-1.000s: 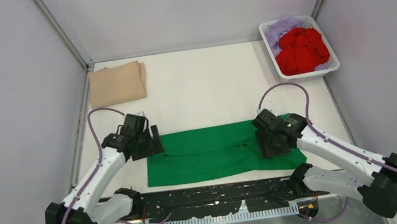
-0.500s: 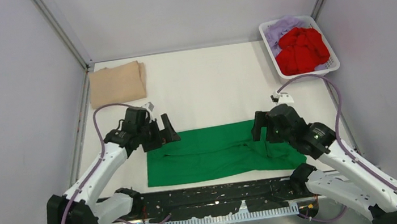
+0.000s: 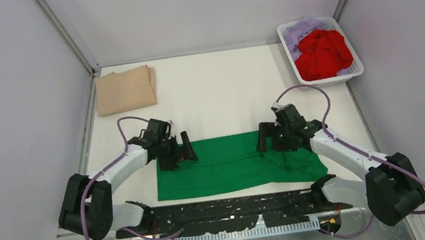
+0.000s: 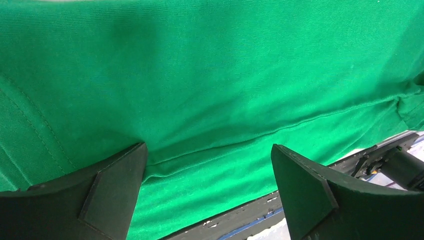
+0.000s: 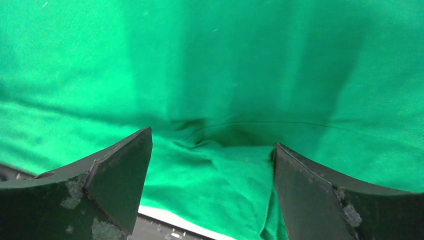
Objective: Fold and stack the t-shirts
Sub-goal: Rotate the tshirt 90 degrees
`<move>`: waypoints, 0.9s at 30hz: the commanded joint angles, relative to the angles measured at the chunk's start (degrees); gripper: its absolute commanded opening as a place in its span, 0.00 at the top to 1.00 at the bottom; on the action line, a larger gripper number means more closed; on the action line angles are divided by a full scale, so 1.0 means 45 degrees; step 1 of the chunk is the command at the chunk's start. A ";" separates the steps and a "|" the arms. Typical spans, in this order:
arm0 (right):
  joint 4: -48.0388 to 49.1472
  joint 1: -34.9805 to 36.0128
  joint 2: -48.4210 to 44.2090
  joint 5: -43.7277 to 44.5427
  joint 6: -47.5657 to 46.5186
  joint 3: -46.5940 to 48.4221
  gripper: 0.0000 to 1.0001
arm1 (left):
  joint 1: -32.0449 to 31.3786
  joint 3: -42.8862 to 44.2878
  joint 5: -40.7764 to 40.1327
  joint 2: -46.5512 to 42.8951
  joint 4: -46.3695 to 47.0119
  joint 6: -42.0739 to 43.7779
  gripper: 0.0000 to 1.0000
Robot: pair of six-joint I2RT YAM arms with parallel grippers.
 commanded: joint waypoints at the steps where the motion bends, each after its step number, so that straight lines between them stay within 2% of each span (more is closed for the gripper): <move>1: -0.0052 0.0307 -0.0720 -0.2839 -0.0862 -0.0316 0.04 | -0.0005 -0.0022 -0.1640 -0.0222 -0.0712 0.0220 0.00; 9: -0.3373 0.0797 -0.5472 -0.4743 -0.0873 -0.0720 0.05 | -0.0002 0.0434 -0.2846 -0.1330 -0.2229 0.0763 0.01; 12: -0.3824 0.0797 -0.6313 -0.3659 -0.0753 -0.0518 0.05 | -0.0009 0.0876 -0.2874 -0.1515 -0.2628 0.0856 0.00; 14: -0.3674 0.0783 -0.6534 -0.2319 0.0003 -0.0527 0.05 | -0.0007 0.0959 -0.2179 -0.1664 -0.2096 0.0842 0.00; 15: -0.3614 0.0735 -0.6489 -0.1406 0.0265 -0.0543 0.05 | -0.0014 0.1006 -0.1946 -0.1704 -0.1899 0.0769 0.00; 18: -0.3303 0.0304 -0.6080 -0.0235 0.1523 -0.0760 0.04 | -0.0051 0.1053 -0.0474 -0.1669 -0.0856 0.0596 0.01; 22: -0.2008 -0.0377 -0.4826 -0.0427 0.2710 -0.1583 0.05 | -0.0270 0.0882 0.0716 -0.1037 0.0185 0.0511 0.00; 27: 0.0245 -0.1340 -0.2111 -0.0994 0.3216 -0.2380 0.05 | -0.0278 0.0556 0.0548 0.0126 0.0248 0.0683 0.00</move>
